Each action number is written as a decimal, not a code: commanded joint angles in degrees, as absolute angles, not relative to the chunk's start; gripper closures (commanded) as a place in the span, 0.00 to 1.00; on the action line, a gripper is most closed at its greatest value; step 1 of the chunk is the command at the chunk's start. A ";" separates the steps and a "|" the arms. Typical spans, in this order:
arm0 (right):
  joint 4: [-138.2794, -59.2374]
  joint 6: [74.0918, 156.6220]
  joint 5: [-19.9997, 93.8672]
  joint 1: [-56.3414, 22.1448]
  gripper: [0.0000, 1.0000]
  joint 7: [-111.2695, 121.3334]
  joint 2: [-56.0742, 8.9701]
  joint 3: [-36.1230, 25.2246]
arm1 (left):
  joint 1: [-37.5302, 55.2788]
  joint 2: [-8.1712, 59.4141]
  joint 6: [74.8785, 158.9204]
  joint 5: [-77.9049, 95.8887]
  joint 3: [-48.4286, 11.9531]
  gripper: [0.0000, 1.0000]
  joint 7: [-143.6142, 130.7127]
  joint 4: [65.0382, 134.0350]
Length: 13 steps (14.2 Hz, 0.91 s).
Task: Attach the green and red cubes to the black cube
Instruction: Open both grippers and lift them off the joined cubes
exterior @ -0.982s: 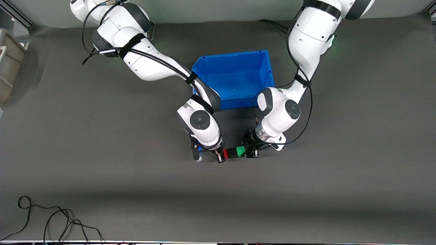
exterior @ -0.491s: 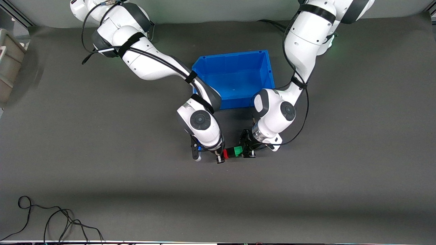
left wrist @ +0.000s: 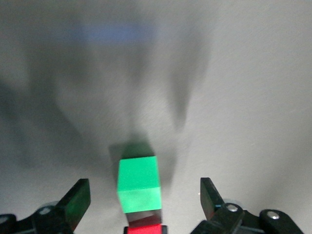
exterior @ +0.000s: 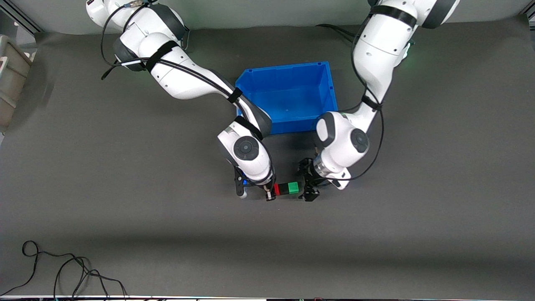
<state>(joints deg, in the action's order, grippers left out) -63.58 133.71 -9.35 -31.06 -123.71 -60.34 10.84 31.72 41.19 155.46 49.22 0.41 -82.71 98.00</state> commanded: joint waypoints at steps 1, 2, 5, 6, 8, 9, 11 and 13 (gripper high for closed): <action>-61.87 132.63 -9.40 -31.64 0.44 -125.16 -61.08 10.11 | 25.69 34.91 146.54 48.78 0.35 0.00 -76.66 100.54; -61.79 132.63 -9.40 -31.64 0.39 -125.07 -61.00 10.02 | 23.58 33.07 143.21 48.69 0.35 0.00 -74.03 101.24; -62.48 132.63 -9.32 -31.55 0.02 -124.55 -59.69 9.76 | 17.60 28.75 132.92 41.44 1.23 0.00 -68.74 102.31; -64.67 132.45 -9.32 -31.64 0.00 -124.45 -57.07 8.62 | 15.75 27.78 129.06 36.44 1.40 0.00 -68.12 101.96; -69.59 132.54 -9.75 -31.55 0.00 -122.62 -51.10 6.69 | 10.84 25.50 121.77 27.64 1.32 0.00 -64.54 101.34; -73.09 132.54 -9.84 -31.03 0.00 -120.95 -47.41 6.51 | 8.72 24.10 117.90 24.81 1.32 0.00 -60.51 101.08; -81.52 132.63 -9.76 -28.50 0.00 -115.96 -39.07 6.24 | 4.16 22.16 109.65 20.85 1.32 0.00 -51.64 98.28; -91.44 132.63 -9.23 -24.80 0.00 -110.68 -29.67 6.59 | 0.72 21.62 99.54 16.28 1.32 0.00 -44.77 92.32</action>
<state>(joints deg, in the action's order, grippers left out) -75.77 132.14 -9.43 -28.49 -115.56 -42.70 6.30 3.43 23.07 107.81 20.15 1.82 -50.80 96.85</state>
